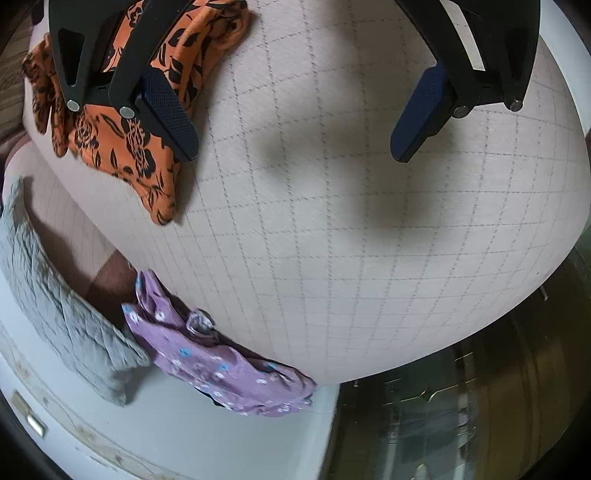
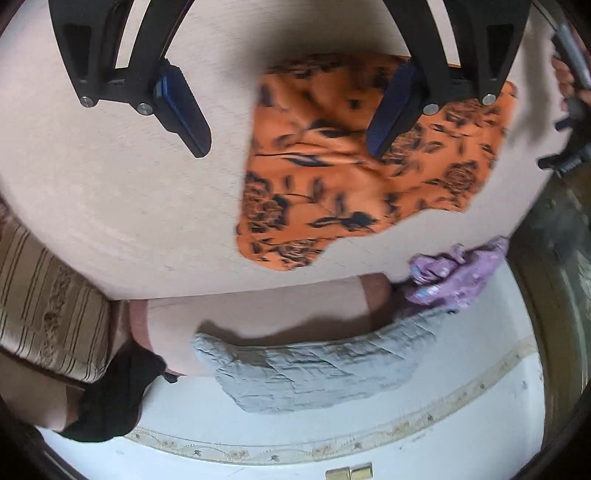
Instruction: Fold small clothes
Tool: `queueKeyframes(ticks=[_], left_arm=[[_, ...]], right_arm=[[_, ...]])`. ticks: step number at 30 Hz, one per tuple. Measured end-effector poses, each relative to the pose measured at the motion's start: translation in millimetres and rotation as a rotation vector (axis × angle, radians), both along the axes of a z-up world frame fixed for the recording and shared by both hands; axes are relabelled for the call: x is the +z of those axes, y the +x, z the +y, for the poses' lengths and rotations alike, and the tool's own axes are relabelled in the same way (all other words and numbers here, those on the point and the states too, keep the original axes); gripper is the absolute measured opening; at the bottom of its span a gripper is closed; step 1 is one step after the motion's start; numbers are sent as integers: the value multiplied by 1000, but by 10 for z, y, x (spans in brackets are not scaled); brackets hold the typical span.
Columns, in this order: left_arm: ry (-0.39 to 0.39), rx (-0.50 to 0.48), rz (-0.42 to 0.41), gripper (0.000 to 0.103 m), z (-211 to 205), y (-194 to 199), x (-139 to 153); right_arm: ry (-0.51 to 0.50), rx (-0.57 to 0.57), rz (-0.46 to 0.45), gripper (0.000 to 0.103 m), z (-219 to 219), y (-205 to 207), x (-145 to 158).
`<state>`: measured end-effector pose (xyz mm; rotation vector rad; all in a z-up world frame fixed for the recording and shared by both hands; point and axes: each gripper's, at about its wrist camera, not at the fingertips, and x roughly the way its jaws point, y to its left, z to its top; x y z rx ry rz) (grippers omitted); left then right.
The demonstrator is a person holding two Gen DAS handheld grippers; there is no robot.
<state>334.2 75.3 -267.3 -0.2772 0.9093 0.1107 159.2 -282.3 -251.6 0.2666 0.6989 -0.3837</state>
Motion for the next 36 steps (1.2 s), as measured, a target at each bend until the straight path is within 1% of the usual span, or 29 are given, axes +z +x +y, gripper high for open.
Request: queueKeyframes(ticks=[2, 3, 4, 6, 7, 9, 10, 11, 12, 13, 14, 15, 16, 17, 18, 19, 20, 21, 22, 24, 26, 29, 31, 33, 36], left_arm=[[4, -16, 6, 103, -85, -19, -10], [7, -30, 6, 103, -144, -18, -16], [13, -44, 4, 103, -190, -14, -16], [40, -64, 0, 103, -279, -3, -18], [52, -72, 1, 103, -315, 6, -21], [52, -85, 3, 103, -351, 24, -22], [47, -87, 4, 103, -358, 32, -22], [43, -88, 4, 103, -358, 40, -22], [39, -87, 5, 103, -357, 50, -23], [36, -87, 7, 103, -354, 58, -24], [32, -88, 9, 103, -350, 63, -25], [29, -89, 11, 103, -352, 68, -29], [28, -90, 12, 103, -355, 68, -32], [28, -91, 13, 103, -360, 68, -34], [31, -94, 14, 103, -370, 63, -35], [33, -98, 14, 103, -377, 59, -35], [36, -102, 13, 103, -385, 54, -34], [41, -106, 11, 103, -393, 49, -31], [45, -107, 10, 103, -389, 46, -28], [41, -95, 10, 103, -353, 45, -23], [20, -74, 11, 103, -279, 45, -17], [-9, -31, 8, 103, -116, 32, 9], [-28, 8, 0, 103, 61, 12, 42], [-24, 55, -7, 103, 247, -13, 80], [-29, 133, -23, 103, 583, -84, 143]], right_arm=[[-13, 36, 35, 88, 83, 166, -62], [-35, 63, 67, 88, 163, 289, -116], [-62, 80, 94, 88, 231, 392, -151], [-158, 110, 155, 88, 402, 615, -251], [-205, 114, 176, 88, 458, 708, -281], [-321, 106, 228, 88, 532, 942, -370], [-368, 94, 232, 88, 527, 1029, -385], [-393, 71, 224, 87, 484, 1072, -375], [-394, 50, 215, 87, 430, 1101, -362], [-361, 25, 196, 85, 327, 1095, -333], [-285, 6, 176, 69, 184, 1071, -306], [-201, -6, 175, 46, 22, 1052, -306], [-125, -32, 184, 41, -151, 1032, -327], [-28, -59, 163, 36, -367, 956, -353], [47, -59, 127, 30, -508, 890, -368], [130, -60, 80, 28, -654, 795, -375], [190, -77, 46, 25, -787, 700, -373], [240, -89, 15, 24, -881, 615, -362], [321, -89, -33, 23, -983, 522, -345], [410, -92, -79, 22, -1045, 422, -291], [428, -75, -103, 22, -971, 443, -154], [392, 4, -135, 21, -635, 601, 141], [372, 70, -156, 21, -316, 735, 313], [367, 142, -175, 21, 68, 866, 446], [394, 215, -162, 21, 622, 1036, 438]])
